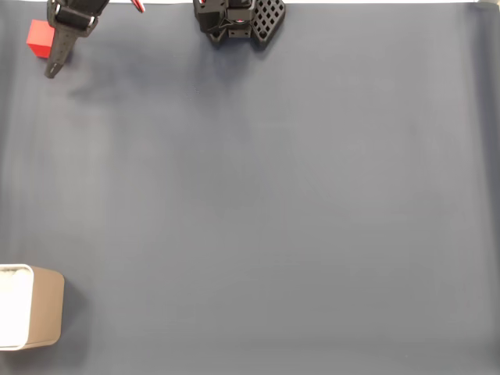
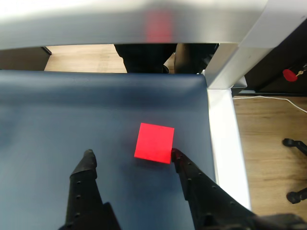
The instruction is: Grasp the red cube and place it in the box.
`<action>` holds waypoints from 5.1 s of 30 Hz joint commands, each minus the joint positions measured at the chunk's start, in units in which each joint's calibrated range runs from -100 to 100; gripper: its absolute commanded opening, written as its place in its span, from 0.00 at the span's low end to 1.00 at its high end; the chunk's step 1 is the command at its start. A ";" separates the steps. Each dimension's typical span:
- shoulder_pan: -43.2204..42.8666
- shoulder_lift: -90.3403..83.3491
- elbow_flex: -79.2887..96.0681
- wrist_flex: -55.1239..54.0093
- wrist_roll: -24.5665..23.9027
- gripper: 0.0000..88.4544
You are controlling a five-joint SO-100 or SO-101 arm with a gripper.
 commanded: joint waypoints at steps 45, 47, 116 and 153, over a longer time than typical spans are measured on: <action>-1.30 1.66 -4.58 -2.91 -2.49 0.35; -1.30 1.57 -4.58 -2.91 -2.49 0.31; -13.94 -7.09 -41.62 37.58 -1.22 0.00; -38.30 17.86 -81.95 41.85 -0.10 0.00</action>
